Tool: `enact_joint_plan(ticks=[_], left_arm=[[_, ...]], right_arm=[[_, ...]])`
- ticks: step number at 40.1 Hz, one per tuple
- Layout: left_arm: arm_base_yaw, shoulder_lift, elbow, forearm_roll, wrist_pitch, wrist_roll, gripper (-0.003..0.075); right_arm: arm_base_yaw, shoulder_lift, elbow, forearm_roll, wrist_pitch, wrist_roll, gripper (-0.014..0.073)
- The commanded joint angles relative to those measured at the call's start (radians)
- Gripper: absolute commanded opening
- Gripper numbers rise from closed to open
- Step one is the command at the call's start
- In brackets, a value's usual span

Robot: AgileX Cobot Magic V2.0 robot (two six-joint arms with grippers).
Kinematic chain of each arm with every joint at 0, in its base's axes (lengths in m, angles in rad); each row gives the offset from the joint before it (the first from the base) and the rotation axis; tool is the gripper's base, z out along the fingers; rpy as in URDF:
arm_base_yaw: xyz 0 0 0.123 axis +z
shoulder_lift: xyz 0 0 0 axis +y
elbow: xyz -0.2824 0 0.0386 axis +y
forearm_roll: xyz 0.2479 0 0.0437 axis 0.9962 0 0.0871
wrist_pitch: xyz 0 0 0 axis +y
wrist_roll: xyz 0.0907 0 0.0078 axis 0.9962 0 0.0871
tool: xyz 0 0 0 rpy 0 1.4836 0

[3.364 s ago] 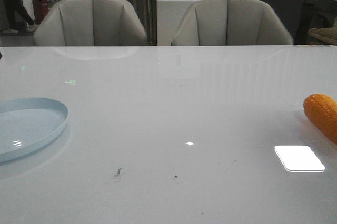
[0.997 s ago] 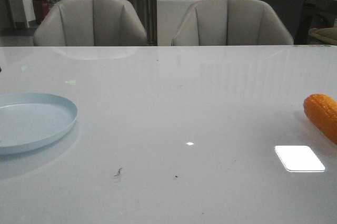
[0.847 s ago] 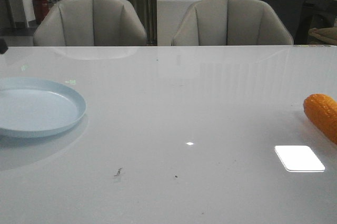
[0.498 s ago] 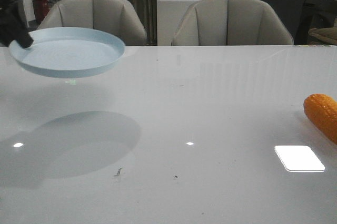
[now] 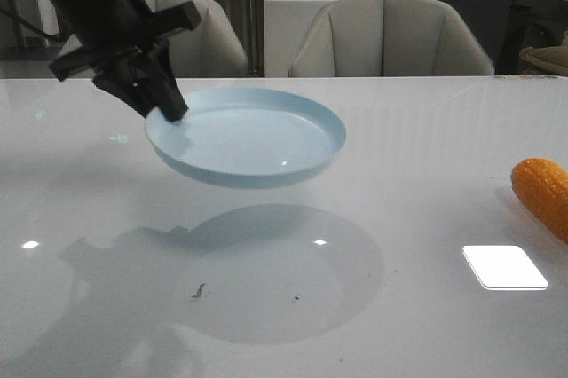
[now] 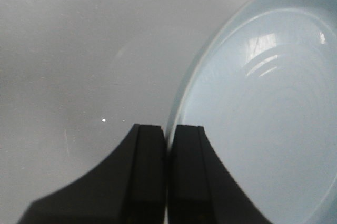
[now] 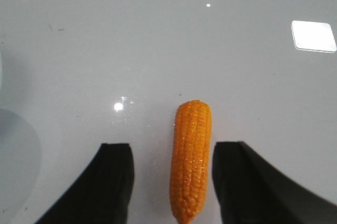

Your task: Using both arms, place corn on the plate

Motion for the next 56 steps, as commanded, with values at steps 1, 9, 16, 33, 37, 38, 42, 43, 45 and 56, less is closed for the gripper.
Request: enact_joint_plan(ticks=[1,9,16,33,37,38,42,43,45,56], left_arm=[[-0.024,-0.018,-0.033,-0.039,-0.025,-0.029,0.0098],[-0.046,0.044,-0.033,-0.042,-0.028,-0.030,0.0098],[-0.050,0.060,-0.033,-0.042,-0.065,-0.030,0.0105],[-0.050,0.060,-0.090,0.011,-0.077,-0.030,0.0513],[-0.050,0.060,-0.128,0.016,-0.032,-0.028,0.0507],[-0.050,0.060,-0.139,0.019,-0.021,-0.026,0.0507],[-0.050,0.060,-0.209,0.050,0.045,0.020,0.0507],[-0.050,0.060,-0.227,0.059,0.068,0.032,0.0507],[-0.050,0.060,-0.271,0.086,0.117,0.047,0.0507],[-0.050,-0.016,-0.408,0.339,-0.005,-0.066,0.0507]], right_arm=[[-0.001,-0.009,-0.035,0.010,-0.068,-0.002,0.0454],[-0.001,-0.009,-0.035,0.010,-0.060,-0.002,0.0454],[-0.001,-0.009,-0.035,0.010,-0.041,-0.002,0.0454],[-0.001,-0.009,-0.035,0.010,-0.013,-0.002,0.0454],[-0.001,-0.009,-0.035,0.010,-0.012,-0.002,0.0454],[-0.001,-0.009,-0.035,0.010,-0.011,-0.002,0.0454],[-0.001,-0.009,-0.035,0.011,-0.011,-0.002,0.0454],[-0.001,-0.009,-0.035,0.011,-0.011,-0.002,0.0454],[-0.001,-0.009,-0.035,0.011,-0.011,-0.002,0.0454],[-0.001,-0.009,-0.035,0.011,-0.012,-0.002,0.0454]])
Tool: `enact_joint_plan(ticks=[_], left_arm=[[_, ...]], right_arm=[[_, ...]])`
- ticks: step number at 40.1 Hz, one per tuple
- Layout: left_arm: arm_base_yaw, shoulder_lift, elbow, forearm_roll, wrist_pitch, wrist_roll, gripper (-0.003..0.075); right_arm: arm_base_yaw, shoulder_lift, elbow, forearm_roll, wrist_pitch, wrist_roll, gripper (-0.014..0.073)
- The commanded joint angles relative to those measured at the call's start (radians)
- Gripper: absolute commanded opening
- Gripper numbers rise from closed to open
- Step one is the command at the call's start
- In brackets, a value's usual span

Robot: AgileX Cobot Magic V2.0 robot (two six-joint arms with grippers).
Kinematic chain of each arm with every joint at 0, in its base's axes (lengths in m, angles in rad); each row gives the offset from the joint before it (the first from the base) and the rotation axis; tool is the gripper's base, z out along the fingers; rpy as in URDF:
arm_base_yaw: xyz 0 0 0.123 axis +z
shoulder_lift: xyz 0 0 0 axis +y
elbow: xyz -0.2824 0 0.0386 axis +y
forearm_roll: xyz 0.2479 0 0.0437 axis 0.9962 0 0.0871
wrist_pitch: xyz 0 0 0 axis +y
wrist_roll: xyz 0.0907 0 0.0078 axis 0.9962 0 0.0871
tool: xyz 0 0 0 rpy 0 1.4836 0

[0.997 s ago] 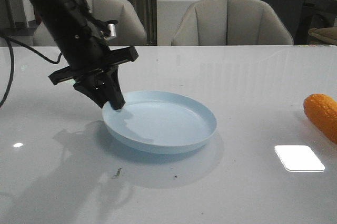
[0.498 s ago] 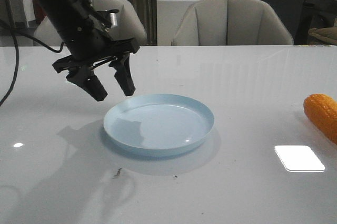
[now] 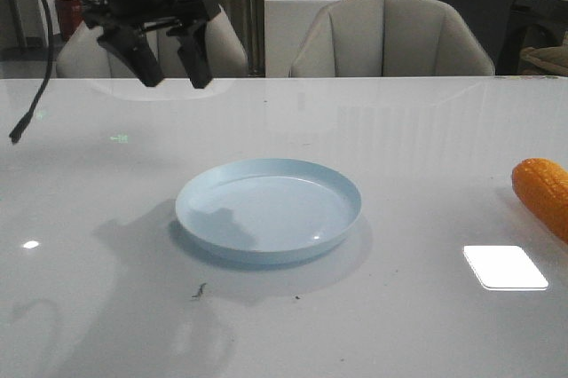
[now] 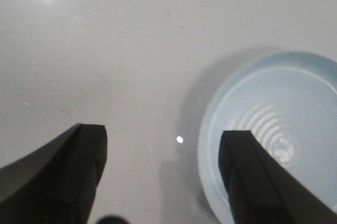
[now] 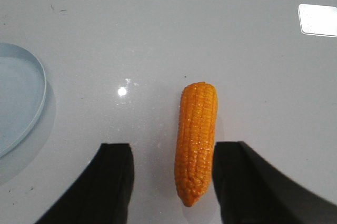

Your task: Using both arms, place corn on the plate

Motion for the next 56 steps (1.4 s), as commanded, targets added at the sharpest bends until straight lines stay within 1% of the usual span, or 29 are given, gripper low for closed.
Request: enact_joint_plan(ticks=[1,9,16,23,30,34,38,44,48,52,56], left_arm=[[-0.007,-0.132,-0.047,0.061,-0.118,-0.054,0.0507],[-0.007,-0.271,-0.047,0.145,-0.222,-0.054,0.0507],[0.003,-0.368,-0.047,0.210,-0.237,-0.054,0.0507],[0.076,-0.446,-0.043,0.210,-0.241,-0.054,0.0507],[0.165,-0.525,0.035,0.206,-0.250,-0.052,0.0507],[0.211,-0.589,0.142,0.182,-0.287,-0.052,0.0507],[0.237,-0.675,0.299,0.156,-0.350,-0.042,0.0507],[0.243,-0.876,0.643,0.176,-0.551,-0.042,0.0507],[0.243,-0.985,0.834,0.176,-0.659,-0.042,0.0507],[0.243,-1.111,1.038,0.176,-0.747,-0.042,0.0507],[0.243,-1.205,1.196,0.176,-0.783,-0.042,0.0507]], right_arm=[[-0.001,-0.009,-0.035,0.007,-0.067,-0.002,0.0454],[-0.001,-0.009,-0.035,0.007,-0.066,-0.002,0.0454],[-0.001,-0.009,-0.035,0.007,-0.058,-0.002,0.0454],[-0.001,-0.009,-0.035,0.007,-0.043,-0.002,0.0454],[-0.001,-0.009,-0.035,0.006,-0.045,-0.002,0.0454],[-0.001,-0.009,-0.035,0.006,-0.045,-0.002,0.0454],[-0.001,-0.009,-0.035,0.006,-0.045,-0.002,0.0454],[-0.001,-0.009,-0.035,0.006,-0.042,-0.002,0.0454],[-0.001,-0.009,-0.035,0.006,-0.028,-0.002,0.0454],[-0.001,-0.009,-0.035,0.006,-0.011,-0.002,0.0454],[-0.001,-0.009,-0.035,0.006,0.000,-0.002,0.0454]])
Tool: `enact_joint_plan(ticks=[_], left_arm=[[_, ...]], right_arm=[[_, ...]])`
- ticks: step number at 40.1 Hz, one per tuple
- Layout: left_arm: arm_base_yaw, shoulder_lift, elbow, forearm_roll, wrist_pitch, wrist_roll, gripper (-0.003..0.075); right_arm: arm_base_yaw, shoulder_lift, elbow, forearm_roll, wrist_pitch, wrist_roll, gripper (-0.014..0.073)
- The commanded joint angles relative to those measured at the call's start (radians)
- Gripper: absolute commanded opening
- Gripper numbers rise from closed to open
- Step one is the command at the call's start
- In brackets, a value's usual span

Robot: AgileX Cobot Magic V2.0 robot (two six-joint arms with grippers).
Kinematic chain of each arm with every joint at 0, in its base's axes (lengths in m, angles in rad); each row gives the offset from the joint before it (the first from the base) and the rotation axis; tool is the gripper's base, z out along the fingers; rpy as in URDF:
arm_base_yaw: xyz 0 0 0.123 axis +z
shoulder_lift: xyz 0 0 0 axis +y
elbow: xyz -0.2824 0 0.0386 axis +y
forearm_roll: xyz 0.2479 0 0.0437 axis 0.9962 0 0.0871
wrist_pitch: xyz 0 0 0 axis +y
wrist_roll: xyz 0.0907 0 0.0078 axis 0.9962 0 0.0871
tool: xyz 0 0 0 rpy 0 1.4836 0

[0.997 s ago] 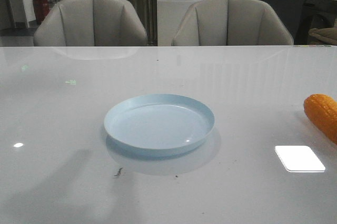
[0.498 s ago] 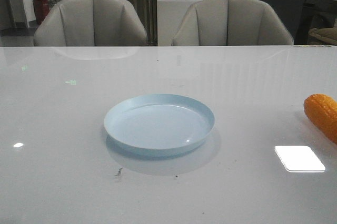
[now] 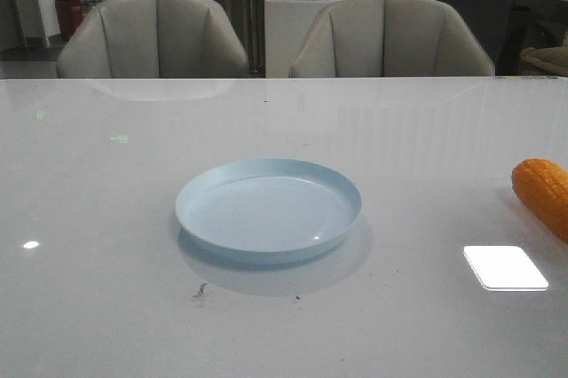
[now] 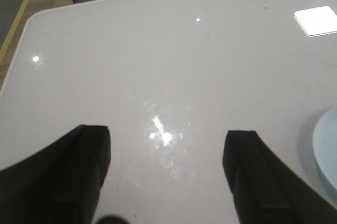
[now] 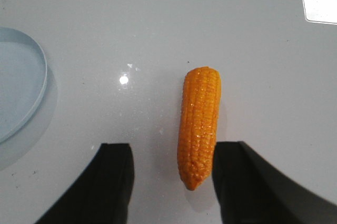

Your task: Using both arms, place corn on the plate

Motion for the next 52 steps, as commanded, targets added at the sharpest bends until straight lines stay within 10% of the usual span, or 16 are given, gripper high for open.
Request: enact_joint_plan(ticks=[1,19,52], left_arm=[[0.002,-0.106,0.126,-0.002,-0.123,-0.004,0.0507],[0.002,-0.273,0.331,-0.002,-0.148,-0.008,0.0507],[0.002,-0.273,0.331,-0.002,-0.151,-0.008,0.0507]], right_arm=[[-0.001,-0.009,-0.035,0.006,-0.053,-0.002,0.0454],[-0.005,0.052,-0.144,0.006,0.002,-0.002,0.0445],[-0.131,0.745,-0.747,-0.019,0.468,-0.001,0.0447]])
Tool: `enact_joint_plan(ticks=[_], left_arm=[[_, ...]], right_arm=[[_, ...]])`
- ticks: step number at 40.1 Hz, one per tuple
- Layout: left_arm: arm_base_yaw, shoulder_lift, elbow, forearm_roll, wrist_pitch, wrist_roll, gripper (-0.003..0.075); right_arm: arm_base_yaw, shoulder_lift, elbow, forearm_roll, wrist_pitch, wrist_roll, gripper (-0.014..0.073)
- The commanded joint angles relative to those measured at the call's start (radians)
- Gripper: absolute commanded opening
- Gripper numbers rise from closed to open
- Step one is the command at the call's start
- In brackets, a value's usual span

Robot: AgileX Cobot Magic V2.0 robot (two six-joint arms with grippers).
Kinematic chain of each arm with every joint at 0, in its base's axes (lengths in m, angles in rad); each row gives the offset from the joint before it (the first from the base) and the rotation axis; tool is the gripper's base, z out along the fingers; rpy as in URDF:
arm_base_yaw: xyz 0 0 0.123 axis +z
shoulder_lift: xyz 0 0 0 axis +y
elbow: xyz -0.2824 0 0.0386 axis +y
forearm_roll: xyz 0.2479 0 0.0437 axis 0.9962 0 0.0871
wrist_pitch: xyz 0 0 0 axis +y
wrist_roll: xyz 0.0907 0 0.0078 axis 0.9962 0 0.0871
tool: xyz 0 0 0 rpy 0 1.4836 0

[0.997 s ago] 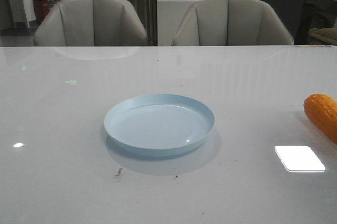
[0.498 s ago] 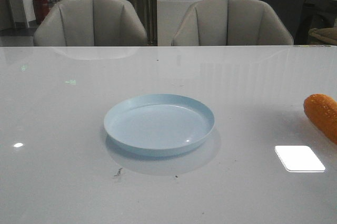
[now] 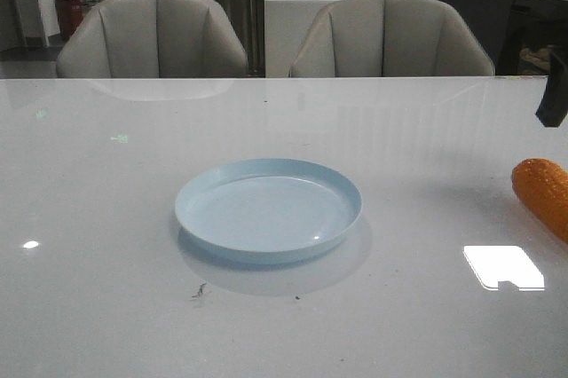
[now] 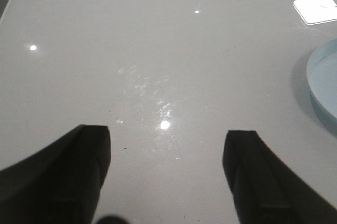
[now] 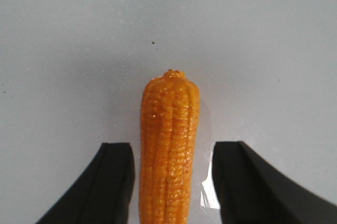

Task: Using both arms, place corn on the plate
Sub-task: 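Close the right gripper around the corn cob and lift it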

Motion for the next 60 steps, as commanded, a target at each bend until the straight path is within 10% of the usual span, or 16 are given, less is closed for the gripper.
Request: enact_joint_plan(ticks=[1,15,60], left_arm=[[0.002,-0.005,-0.028,-0.002,-0.077,-0.008,0.0507],[0.002,-0.005,-0.028,0.004,-0.077,-0.008,0.0507],[0.002,-0.005,-0.028,0.054,-0.077,-0.008,0.0507]], right_arm=[[-0.005,-0.002,-0.048,-0.025,-0.019,-0.003,0.0447],[-0.005,0.067,-0.051,-0.045,0.057,-0.003,0.0562],[-0.005,0.176,-0.051,0.056,0.054,-0.006,0.0484]])
